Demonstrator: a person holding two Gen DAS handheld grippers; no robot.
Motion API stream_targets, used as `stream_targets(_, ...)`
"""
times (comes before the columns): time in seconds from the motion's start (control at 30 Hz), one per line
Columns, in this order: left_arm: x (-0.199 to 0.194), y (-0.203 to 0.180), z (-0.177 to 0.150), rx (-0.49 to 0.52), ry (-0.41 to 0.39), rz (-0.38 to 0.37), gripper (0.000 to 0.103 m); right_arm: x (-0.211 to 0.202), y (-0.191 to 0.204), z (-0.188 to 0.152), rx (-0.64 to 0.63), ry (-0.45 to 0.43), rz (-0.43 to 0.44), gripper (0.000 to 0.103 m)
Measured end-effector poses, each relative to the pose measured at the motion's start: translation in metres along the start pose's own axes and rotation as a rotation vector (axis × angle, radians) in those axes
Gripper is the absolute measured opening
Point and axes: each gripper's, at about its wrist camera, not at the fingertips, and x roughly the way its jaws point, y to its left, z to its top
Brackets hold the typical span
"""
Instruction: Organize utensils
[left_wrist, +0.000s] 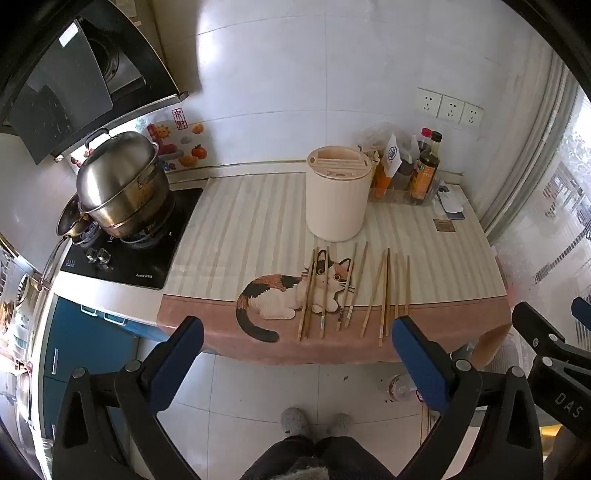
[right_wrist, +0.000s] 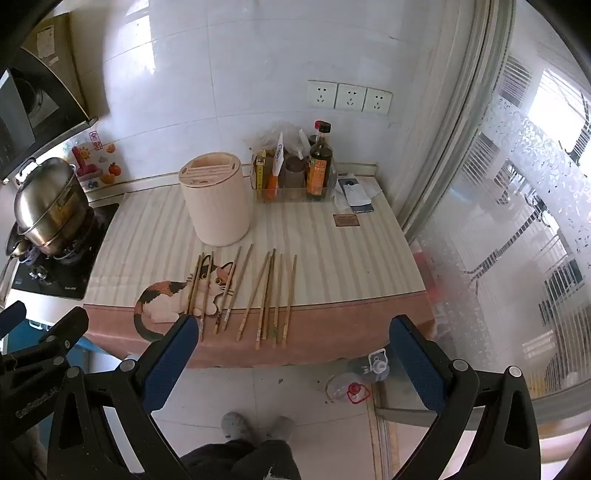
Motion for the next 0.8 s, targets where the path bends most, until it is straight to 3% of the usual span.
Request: stream_targets(0.8,-0.003,-0.002,0.011,0.004,-0.016,-0.002,0.103,0.002,0.001,0.011,-0.008,-0.009,-0.007,0.103)
